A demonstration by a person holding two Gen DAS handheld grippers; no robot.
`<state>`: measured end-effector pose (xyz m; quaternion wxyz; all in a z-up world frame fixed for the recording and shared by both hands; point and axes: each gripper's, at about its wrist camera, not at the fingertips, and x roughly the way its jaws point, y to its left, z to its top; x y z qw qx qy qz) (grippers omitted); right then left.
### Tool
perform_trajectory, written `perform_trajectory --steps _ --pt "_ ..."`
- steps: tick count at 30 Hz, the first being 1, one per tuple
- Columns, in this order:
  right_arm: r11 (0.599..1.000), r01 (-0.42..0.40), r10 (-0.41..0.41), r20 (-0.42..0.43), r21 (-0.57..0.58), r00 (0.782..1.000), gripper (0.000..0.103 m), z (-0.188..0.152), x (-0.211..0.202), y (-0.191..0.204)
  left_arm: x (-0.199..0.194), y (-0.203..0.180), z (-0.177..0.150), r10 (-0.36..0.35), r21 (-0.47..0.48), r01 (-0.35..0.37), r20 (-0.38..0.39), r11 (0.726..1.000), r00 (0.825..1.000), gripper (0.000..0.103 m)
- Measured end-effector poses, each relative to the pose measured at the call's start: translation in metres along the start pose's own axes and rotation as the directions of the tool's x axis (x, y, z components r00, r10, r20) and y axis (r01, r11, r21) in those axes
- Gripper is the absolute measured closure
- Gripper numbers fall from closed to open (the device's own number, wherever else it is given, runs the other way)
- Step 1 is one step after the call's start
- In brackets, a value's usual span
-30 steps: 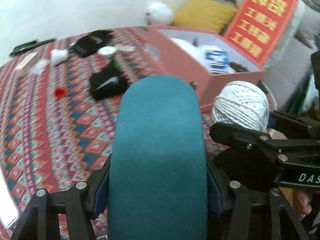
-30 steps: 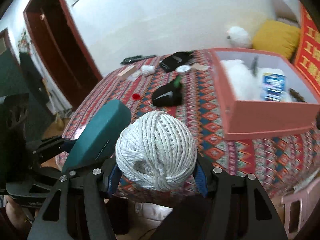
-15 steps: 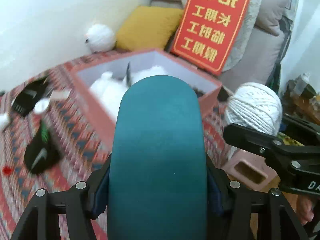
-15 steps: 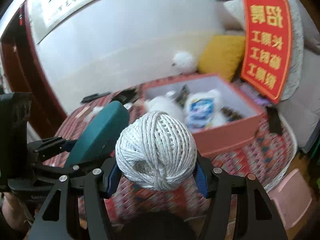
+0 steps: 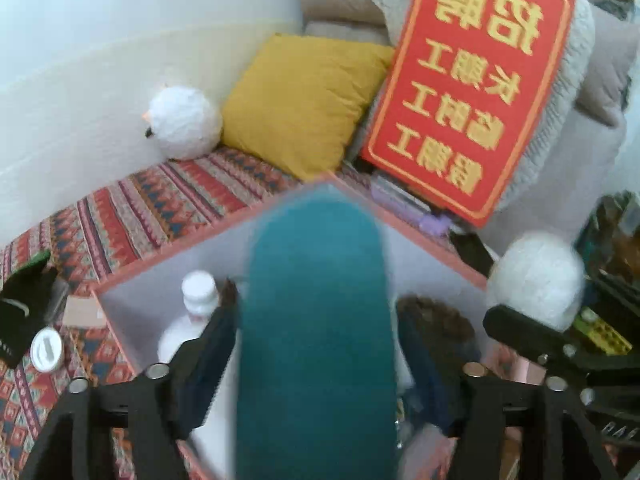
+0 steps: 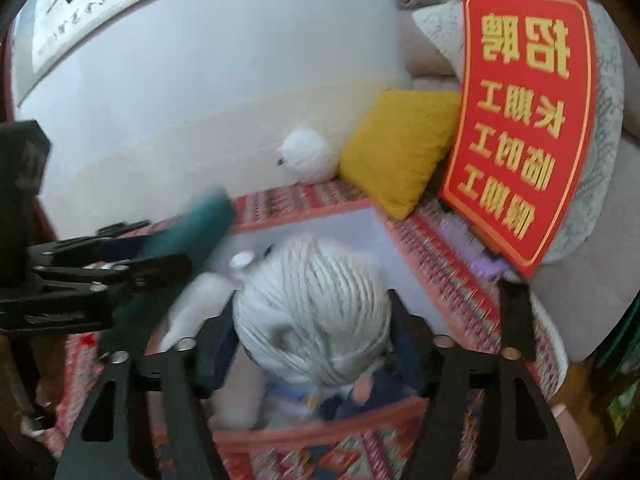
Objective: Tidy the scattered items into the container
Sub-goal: 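Carry the teal case and string ball into the pink box and release both, then move both open tools back toward the items on the bed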
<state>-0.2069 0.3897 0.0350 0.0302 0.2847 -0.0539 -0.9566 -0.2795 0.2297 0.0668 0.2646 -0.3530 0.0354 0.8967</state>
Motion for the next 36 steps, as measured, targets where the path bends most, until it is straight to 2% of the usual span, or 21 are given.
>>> perform_trajectory --steps 2,3,11,16,22,25,29,32,36 --pt "0.999 0.033 -0.032 0.048 -0.006 0.998 0.007 0.003 -0.002 0.001 -0.004 0.007 0.005 0.002 -0.028 -0.001 0.046 1.000 0.999 0.012" --pt "0.999 0.045 -0.044 0.070 -0.008 0.997 0.006 0.005 -0.005 0.002 -0.010 0.010 0.003 0.008 -0.033 -0.007 0.052 0.999 0.999 0.008" --pt "0.999 0.019 -0.015 0.109 -0.030 0.994 0.004 0.004 -0.038 0.030 -0.056 0.034 -0.015 0.062 -0.075 -0.054 0.105 0.996 0.993 0.008" --pt "0.997 -0.026 0.035 0.117 -0.074 0.993 0.001 -0.011 -0.067 0.077 -0.091 0.050 -0.048 0.121 -0.103 -0.111 0.107 0.989 0.987 0.007" --pt "0.983 -0.111 0.122 0.068 -0.148 0.990 0.001 -0.032 -0.075 0.149 -0.143 0.093 -0.100 0.209 -0.174 -0.191 0.090 0.966 0.974 0.006" --pt "0.970 -0.167 0.174 0.023 -0.175 0.985 0.001 -0.047 -0.066 0.188 -0.163 0.125 -0.124 0.270 -0.204 -0.252 0.066 0.946 0.961 0.006" --pt "0.944 -0.255 0.245 -0.075 -0.208 0.967 0.001 -0.064 -0.034 0.248 -0.190 0.188 -0.161 0.365 -0.268 -0.349 0.008 0.898 0.931 0.006" --pt "0.919 -0.326 0.294 -0.165 -0.220 0.941 0.001 -0.076 0.002 0.299 -0.206 0.251 -0.187 0.424 -0.319 -0.423 -0.071 0.848 0.903 0.006" --pt "0.896 -0.405 0.357 -0.249 -0.180 0.900 0.001 -0.084 0.054 0.359 -0.209 0.316 -0.205 0.470 -0.342 -0.489 -0.141 0.803 0.871 0.006"
